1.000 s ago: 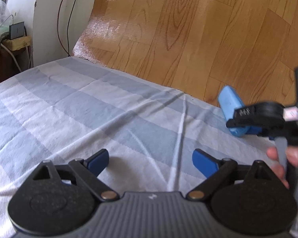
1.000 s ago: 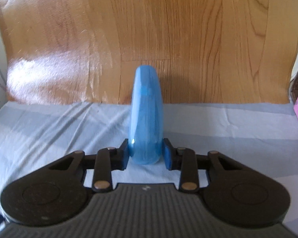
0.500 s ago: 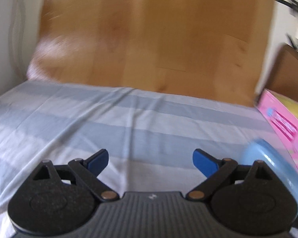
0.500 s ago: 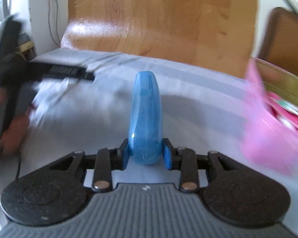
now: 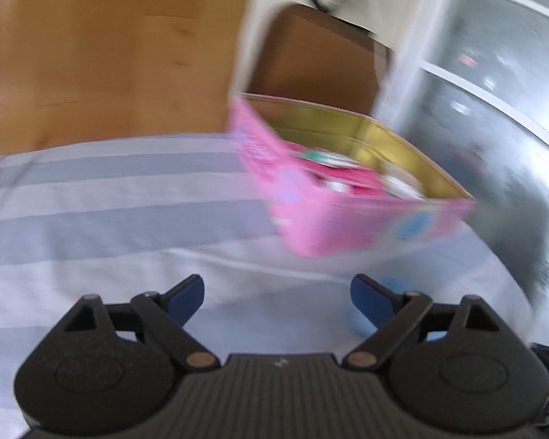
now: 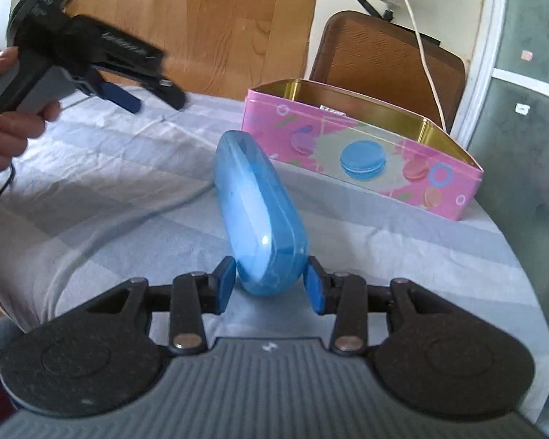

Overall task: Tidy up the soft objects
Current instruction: 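Grasp the blue case with the left gripper while the right gripper holds it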

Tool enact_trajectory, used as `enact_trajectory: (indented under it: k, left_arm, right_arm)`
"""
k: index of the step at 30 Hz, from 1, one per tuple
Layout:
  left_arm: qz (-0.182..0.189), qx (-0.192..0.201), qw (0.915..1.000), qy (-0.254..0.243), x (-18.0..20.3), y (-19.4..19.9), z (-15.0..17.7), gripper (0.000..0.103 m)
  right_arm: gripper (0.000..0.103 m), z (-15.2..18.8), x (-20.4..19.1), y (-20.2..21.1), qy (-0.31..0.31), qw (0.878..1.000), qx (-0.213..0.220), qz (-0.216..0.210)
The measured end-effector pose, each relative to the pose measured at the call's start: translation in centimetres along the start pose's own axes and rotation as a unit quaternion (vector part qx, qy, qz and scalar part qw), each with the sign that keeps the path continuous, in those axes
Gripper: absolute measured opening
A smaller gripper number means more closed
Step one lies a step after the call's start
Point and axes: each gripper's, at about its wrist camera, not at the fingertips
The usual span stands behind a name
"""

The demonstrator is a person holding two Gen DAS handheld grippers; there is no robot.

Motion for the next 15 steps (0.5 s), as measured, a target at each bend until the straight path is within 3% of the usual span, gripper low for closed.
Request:
enact_trajectory:
  k: [2,5,10,12,14,15]
  left_arm:
    - [0.01,-0.023,0.9996,-0.013,2.3,-1.0,0.5,0.097]
    - [-0.002,-0.054,0.9984,-0.018,4.3,-2.4,1.5,0.102]
    - [0.016,-0.096,0.9943,0.043,4.6,-2.6,2.6,0.102]
    - [0.033,-0.097,0.9932,0.054,4.7,-2.6,2.9,0.093]
    - [0.062,-0.103,0.9914,0.052,5.1,-2.6,2.7,0.069]
    - [0.068,-0.108,0.9907,0.048,5.5,-2.7,2.6,0.064]
  right_arm:
    - [0.044,0.3,0.0,-0.4,-0.01,1.0,0.009,-0.001]
    - [0.041,0.7,0.0,-1.0,-0.029,0.999,0.019,-0.015]
    - [0.039,1.4,-0.5,-1.1,-0.042,0.998,0.048,-0.021]
    - [0.038,1.9,-0.6,-0.4,-0.053,0.997,0.058,-0.019]
    - [0.037,2.3,-0.9,0.0,-0.051,0.996,0.067,-0.013]
    - [0.037,2.3,-1.1,0.0,-0.051,0.996,0.071,-0.013]
Point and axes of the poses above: each gripper's, at about its wrist camera, not at the fingertips, and y roughly against the way its jaws point, x to its right, z to its underside, and after that the axes turned 9 degrees about y, right-handed
